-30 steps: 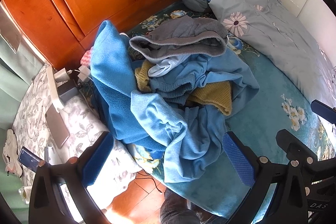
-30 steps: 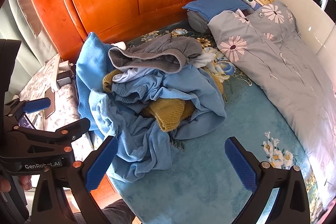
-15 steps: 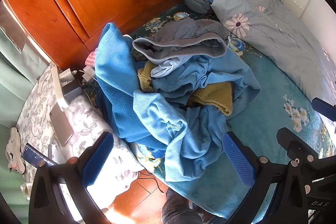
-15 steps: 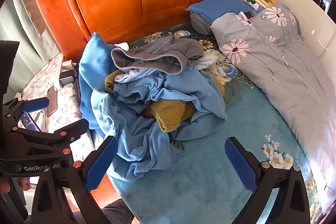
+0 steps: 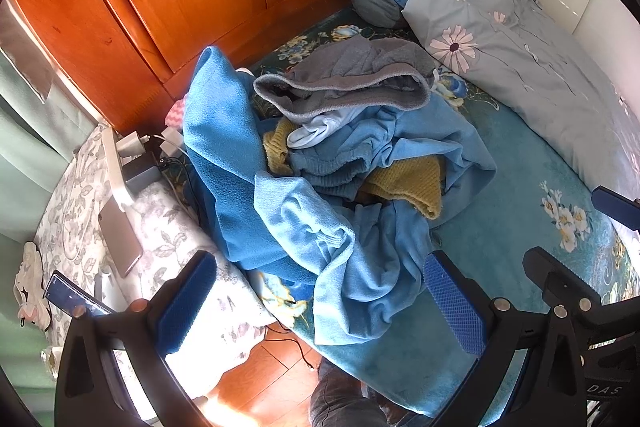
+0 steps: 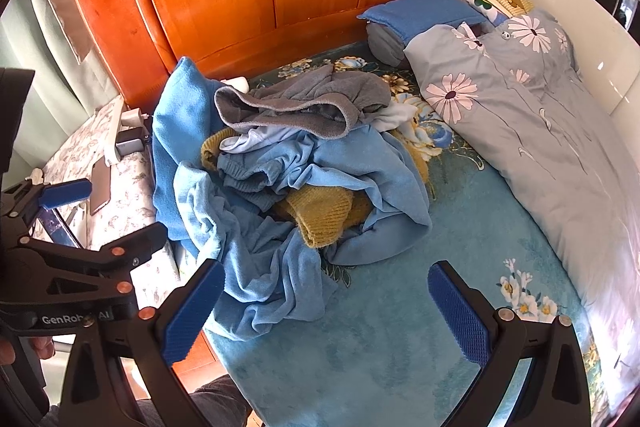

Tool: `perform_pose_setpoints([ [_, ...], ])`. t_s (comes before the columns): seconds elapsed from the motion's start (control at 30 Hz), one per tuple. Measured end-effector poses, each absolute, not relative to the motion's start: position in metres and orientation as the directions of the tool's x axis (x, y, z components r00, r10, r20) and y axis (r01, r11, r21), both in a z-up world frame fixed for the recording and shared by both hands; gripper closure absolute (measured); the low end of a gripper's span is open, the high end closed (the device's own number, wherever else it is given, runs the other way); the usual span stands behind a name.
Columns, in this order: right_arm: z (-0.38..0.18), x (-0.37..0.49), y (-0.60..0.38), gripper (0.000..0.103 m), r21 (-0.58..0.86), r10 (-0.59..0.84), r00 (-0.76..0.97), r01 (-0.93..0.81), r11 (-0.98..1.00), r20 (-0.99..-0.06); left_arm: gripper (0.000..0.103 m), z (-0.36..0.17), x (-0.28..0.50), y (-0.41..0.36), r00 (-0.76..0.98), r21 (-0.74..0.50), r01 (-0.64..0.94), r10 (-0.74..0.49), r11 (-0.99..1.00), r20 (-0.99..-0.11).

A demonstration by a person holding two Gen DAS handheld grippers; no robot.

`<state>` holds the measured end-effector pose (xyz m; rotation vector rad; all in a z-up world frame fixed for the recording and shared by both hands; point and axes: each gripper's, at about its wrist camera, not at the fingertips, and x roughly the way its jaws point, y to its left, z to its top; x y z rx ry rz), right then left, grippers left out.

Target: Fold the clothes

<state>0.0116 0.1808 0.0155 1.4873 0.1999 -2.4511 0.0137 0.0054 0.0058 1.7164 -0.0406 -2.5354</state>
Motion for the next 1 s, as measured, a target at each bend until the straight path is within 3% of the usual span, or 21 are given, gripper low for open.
perform_pose_setpoints([
  [1.0, 0.026, 0.018, 0.204, 0.0, 0.058, -0.184, -0.461, 0.274, -0.96, -0.868, 0.0, 0.022, 0.013, 0.005, -0.414, 0.07, 0.079, -0.097, -0.994, -0.905],
])
